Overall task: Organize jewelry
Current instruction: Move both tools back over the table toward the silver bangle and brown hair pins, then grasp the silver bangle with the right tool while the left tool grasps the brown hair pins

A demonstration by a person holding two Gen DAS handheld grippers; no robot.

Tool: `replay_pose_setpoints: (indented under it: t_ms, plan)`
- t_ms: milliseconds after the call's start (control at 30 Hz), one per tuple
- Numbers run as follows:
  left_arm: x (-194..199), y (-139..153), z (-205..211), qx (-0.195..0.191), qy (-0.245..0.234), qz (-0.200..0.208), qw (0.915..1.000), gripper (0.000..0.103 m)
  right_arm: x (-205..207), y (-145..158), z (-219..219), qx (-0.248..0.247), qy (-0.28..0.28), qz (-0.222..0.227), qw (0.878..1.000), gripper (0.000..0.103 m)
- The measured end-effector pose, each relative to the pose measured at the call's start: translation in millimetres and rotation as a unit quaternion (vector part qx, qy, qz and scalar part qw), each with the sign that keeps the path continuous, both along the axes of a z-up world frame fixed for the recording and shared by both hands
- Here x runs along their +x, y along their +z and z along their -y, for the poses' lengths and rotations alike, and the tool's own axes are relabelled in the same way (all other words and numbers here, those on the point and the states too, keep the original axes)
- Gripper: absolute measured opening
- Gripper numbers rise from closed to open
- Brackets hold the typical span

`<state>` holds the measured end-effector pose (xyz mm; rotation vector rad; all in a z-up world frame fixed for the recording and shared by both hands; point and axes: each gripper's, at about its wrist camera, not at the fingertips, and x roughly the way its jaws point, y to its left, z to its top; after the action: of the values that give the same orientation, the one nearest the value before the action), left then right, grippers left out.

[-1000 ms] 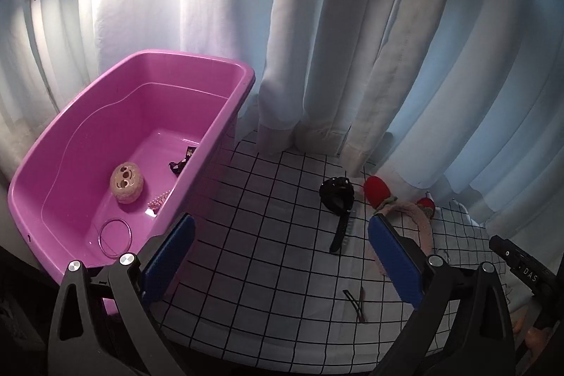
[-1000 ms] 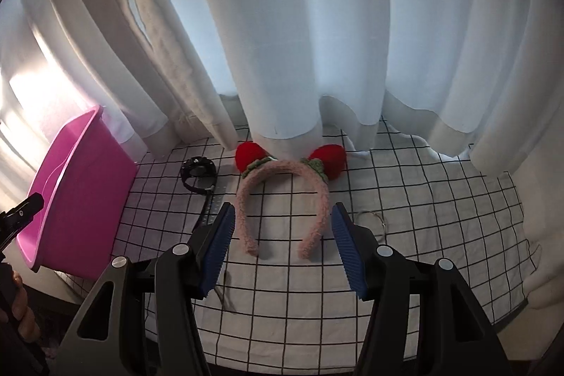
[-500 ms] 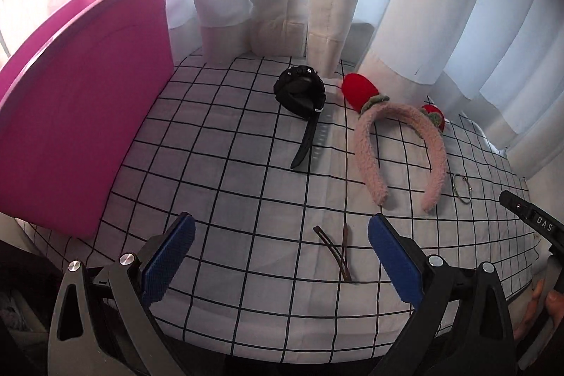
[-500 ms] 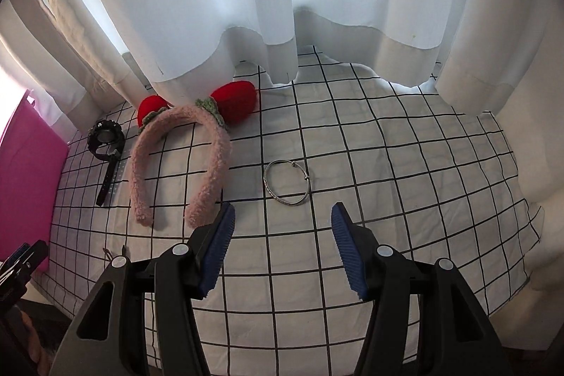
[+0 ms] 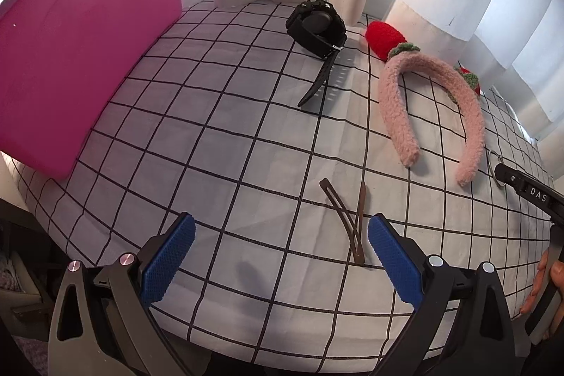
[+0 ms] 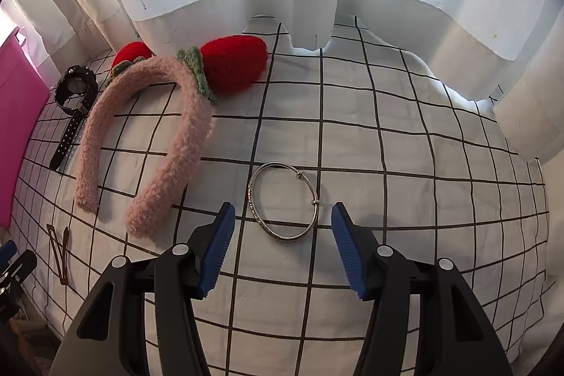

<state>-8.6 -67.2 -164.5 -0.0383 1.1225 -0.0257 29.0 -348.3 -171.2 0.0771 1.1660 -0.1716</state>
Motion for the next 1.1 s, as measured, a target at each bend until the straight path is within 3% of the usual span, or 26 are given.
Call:
replay_pose_setpoints:
  t_ms: [267, 600, 800, 967, 1100]
  plan:
    - [3, -9, 3, -0.022, 0.014, -0.009, 0.9996, 0.097, 4, -10, 1, -0.003, 0.025, 0.003, 1.000, 0.058]
    - [9, -34, 20, -0.010, 0.016, -0.042, 0.9989, 0.097, 9, -14, -11, -0.022, 0.040, 0.015, 0.999, 0.069]
    - [9, -39, 32, 0.028, 0.010, -0.023, 0.9993, 0.098, 10, -12, -10, -0.025, 0.045, 0.023, 0.998, 0.075]
    - [6, -39, 36, 0.029, 0.026, 0.000, 0.9992, 0.098, 11, -14, -8, -0.026, 0.050, 0.028, 0.998, 0.076]
    - [6, -38, 37, 0.030, 0.028, -0.005, 0.9991, 0.097, 12, -13, -7, -0.022, 0.051, 0.028, 0.998, 0.075]
